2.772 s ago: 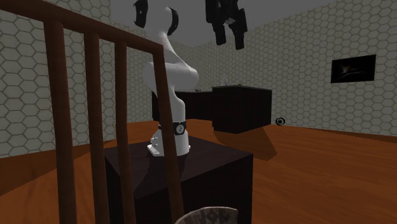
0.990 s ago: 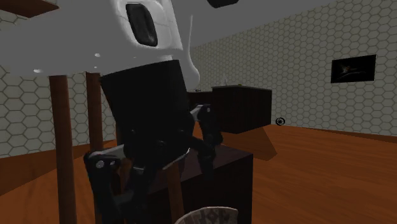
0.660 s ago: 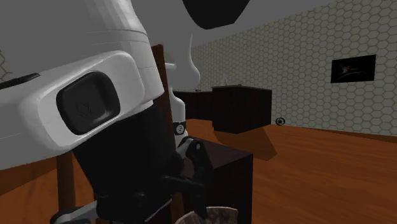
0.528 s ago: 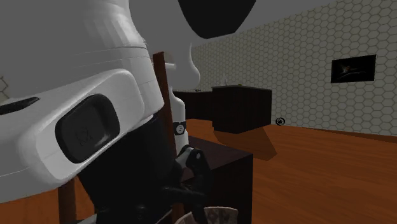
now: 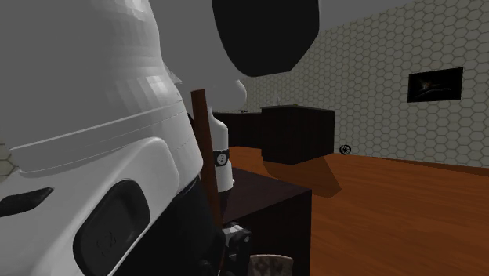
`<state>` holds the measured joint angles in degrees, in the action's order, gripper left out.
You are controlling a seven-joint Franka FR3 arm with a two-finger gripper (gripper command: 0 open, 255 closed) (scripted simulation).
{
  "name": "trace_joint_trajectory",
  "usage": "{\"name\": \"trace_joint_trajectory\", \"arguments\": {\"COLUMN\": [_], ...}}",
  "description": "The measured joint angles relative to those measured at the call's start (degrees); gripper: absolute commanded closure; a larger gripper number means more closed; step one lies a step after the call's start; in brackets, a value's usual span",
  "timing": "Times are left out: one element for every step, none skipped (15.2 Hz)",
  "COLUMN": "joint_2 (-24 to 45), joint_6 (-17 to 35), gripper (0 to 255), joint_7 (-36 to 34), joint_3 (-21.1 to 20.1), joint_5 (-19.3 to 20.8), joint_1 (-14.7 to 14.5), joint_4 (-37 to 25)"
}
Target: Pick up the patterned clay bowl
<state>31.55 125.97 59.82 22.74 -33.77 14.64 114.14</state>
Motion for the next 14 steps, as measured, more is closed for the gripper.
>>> {"name": "trace_joint_trajectory", "arguments": {"joint_2": [0.01,0.02,0.03,0.02,0.02,0.02,-0.01,-0.27,-0.64,-1.15,-1.78,-2.37,-2.95,-3.67], "joint_6": [0.01,0.02,0.02,0.02,0.02,0.03,0.05,-0.19,-0.58,-0.89,-1.26,-1.69,-2.05,-2.45], "gripper": [255,255,255,255,255,255,255,255,255,255,255,255,255,255], "joint_7": [0.0,0.01,0.01,0.01,0.01,0.01,0.03,-0.12,-0.36,-0.57,-0.86,-1.24,-1.52,-1.86], "joint_3": [0.0,0.0,0.0,0.0,0.0,0.0,0.01,0.12,0.29,0.48,0.7,0.9,1.1,1.33], "joint_5": [-0.01,-0.01,-0.01,-0.01,-0.01,-0.01,-0.01,0.18,0.46,0.75,1.11,1.47,1.81,2.21], "joint_1": [0.01,0.01,0.01,0.01,0.01,0.01,0.01,-0.05,-0.13,-0.25,-0.41,-0.61,-0.75,-0.95], "joint_4": [-0.01,-0.01,-0.02,-0.01,-0.01,-0.01,0.05,0.05,-0.02,0.12,0.28,0.34,0.45,0.67]}}
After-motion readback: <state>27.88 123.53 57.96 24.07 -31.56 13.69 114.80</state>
